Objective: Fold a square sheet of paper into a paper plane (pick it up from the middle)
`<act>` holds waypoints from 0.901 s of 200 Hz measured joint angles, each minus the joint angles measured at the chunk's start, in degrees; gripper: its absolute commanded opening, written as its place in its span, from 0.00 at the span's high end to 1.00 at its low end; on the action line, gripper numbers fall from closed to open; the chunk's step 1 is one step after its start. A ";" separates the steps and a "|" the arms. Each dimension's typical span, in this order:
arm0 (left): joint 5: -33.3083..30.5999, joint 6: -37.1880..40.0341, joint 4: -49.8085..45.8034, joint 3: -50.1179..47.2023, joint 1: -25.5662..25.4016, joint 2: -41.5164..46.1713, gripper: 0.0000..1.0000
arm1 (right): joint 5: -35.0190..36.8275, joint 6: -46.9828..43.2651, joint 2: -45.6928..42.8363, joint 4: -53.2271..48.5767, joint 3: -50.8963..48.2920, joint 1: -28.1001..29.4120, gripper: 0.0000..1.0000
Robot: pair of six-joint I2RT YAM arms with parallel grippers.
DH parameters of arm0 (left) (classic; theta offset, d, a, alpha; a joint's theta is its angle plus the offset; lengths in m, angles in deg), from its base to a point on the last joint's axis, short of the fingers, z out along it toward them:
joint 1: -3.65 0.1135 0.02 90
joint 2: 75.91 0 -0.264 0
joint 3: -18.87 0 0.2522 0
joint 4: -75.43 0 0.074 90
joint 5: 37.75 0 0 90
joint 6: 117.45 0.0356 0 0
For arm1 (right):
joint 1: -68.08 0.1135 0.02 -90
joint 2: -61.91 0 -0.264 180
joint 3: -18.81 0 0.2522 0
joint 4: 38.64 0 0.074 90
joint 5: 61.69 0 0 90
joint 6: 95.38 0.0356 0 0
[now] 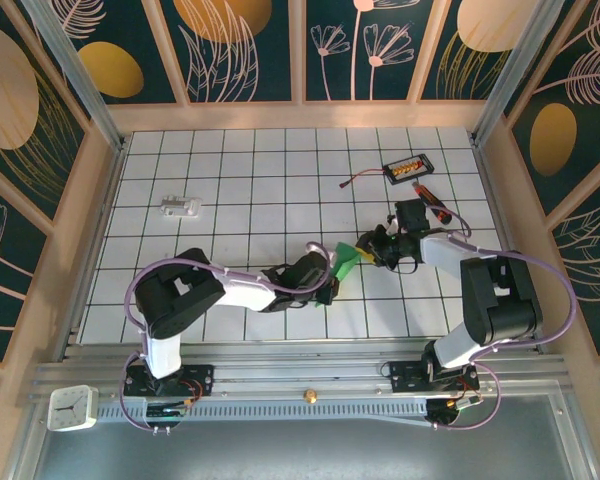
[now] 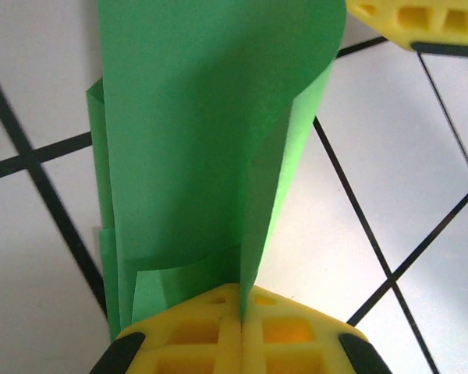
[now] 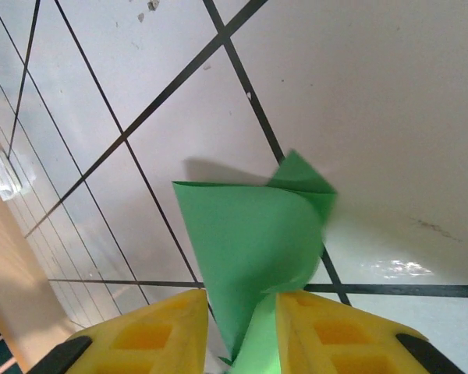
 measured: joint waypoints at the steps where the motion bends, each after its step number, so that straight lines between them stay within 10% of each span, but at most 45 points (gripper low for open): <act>1: 0.11 -0.13 0.17 -0.11 0.09 0.02 1.00 | 0.00 -0.15 -0.07 -0.09 0.02 -0.02 0.69; 103: 11.85 -16.22 18.36 -11.10 5.95 2.84 1.00 | -1.20 -13.25 -4.57 -2.34 0.31 0.50 0.65; 180: 18.62 -25.31 24.74 -11.26 7.15 0.98 1.00 | -0.59 -18.36 -4.20 -0.17 0.33 9.66 0.81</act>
